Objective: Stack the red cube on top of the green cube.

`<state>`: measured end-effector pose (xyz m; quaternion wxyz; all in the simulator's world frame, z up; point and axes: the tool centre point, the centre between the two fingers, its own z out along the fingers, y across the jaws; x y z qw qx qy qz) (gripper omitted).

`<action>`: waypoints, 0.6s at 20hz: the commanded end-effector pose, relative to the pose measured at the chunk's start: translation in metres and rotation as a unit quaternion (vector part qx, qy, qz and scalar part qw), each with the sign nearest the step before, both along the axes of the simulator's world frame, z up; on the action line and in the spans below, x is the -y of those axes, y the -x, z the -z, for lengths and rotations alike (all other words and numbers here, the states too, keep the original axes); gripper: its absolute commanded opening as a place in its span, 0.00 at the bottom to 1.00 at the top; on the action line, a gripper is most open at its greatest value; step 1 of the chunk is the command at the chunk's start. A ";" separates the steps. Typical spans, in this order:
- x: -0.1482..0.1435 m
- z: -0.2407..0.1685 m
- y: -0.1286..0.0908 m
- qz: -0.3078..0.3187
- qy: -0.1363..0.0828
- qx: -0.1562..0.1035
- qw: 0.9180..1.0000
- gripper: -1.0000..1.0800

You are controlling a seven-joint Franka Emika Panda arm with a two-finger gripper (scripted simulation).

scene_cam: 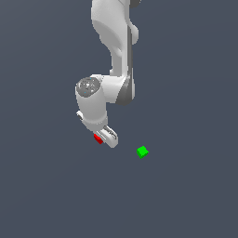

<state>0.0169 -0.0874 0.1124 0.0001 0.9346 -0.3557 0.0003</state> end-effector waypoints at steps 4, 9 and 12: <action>-0.046 0.011 -0.006 -0.001 0.000 0.000 1.000 0.00; -0.105 0.025 -0.015 -0.001 0.000 0.000 1.000 0.00; -0.139 0.034 -0.021 -0.001 -0.001 0.000 1.000 0.00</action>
